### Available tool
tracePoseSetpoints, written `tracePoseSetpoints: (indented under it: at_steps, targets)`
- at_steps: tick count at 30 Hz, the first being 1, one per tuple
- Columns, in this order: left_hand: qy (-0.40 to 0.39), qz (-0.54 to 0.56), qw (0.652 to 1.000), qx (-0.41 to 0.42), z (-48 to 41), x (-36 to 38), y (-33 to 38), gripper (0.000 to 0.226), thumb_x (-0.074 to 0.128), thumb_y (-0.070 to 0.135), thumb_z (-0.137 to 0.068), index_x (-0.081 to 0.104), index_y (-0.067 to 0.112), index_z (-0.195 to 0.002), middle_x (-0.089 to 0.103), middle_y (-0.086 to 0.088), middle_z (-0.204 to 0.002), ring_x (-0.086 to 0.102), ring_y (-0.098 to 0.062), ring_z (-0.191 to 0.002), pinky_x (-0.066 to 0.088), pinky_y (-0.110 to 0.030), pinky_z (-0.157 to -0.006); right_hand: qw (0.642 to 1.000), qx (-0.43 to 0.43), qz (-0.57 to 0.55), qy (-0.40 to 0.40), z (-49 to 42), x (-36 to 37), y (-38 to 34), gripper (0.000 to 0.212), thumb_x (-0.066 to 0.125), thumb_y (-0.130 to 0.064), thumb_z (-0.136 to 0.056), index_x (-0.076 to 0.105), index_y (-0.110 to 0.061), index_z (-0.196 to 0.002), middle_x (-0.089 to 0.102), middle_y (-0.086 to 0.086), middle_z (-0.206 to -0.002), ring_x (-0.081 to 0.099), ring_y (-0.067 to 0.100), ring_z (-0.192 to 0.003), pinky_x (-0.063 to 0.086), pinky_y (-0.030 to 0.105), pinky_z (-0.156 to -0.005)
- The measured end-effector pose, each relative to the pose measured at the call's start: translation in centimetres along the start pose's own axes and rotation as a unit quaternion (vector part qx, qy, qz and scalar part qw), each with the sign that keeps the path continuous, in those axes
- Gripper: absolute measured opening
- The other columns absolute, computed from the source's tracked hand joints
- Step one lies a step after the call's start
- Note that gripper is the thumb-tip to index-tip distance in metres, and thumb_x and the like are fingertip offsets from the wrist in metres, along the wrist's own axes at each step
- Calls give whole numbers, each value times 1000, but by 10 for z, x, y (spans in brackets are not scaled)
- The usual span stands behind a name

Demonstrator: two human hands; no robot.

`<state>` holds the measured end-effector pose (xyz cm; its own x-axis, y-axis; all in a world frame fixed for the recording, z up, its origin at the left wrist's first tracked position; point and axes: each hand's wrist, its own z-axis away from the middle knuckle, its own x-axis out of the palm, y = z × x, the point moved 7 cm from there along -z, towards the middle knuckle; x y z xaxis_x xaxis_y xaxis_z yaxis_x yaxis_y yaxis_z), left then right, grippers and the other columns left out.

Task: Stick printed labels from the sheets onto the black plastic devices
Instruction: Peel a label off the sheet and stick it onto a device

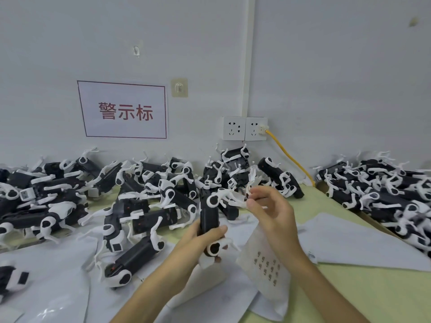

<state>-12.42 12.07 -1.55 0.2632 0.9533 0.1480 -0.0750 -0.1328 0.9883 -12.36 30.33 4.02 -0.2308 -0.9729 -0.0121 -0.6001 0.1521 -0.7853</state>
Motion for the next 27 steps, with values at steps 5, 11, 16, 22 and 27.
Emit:
tracePoseSetpoints:
  at_steps: [5, 11, 16, 22, 27]
  targets:
    - [27, -10, 999, 33, -3, -4, 0, 31, 69, 32, -94, 63, 24, -123, 76, 1, -104, 71, -12, -100, 53, -33, -97, 986, 76, -118, -86, -1, 10, 5, 8, 78, -19, -80, 73, -13, -82, 66, 10, -73, 59, 18, -65, 49, 29, -67]
    - [30, -51, 994, 96, 2, 1, 6, 23, 65, 26, -97, 59, 29, -119, 75, 9, -105, 70, 0, -98, 49, -7, -72, 983, 80, -68, -150, 7, 27, 10, 10, 74, -22, -79, 72, -13, -83, 70, 3, -80, 67, 17, -76, 51, 22, -71]
    - [30, -117, 981, 151, 3, 5, 10, 28, 63, 17, -100, 52, 26, -124, 71, 24, -105, 65, 10, -98, 46, -4, -76, 982, 81, -55, -159, 11, 33, 13, 4, 70, -23, -84, 73, -22, -82, 72, -1, -83, 69, 15, -82, 52, 22, -75]
    - [55, -185, 963, 186, 3, 3, 6, 21, 63, 29, -100, 48, 28, -116, 69, 16, -99, 65, 1, -93, 51, -18, -83, 980, 79, -1, -181, 16, 41, 17, 11, 62, -23, -95, 68, -14, -93, 65, -1, -84, 61, 12, -83, 53, 39, -83]
    - [71, -217, 952, 203, 2, 0, 7, 21, 62, 36, -100, 47, 29, -113, 68, 21, -92, 64, 2, -83, 48, -14, -70, 982, 72, 3, -177, 18, 45, 15, 14, 60, -26, -94, 68, -14, -94, 66, 2, -85, 63, 11, -82, 54, 46, -84]
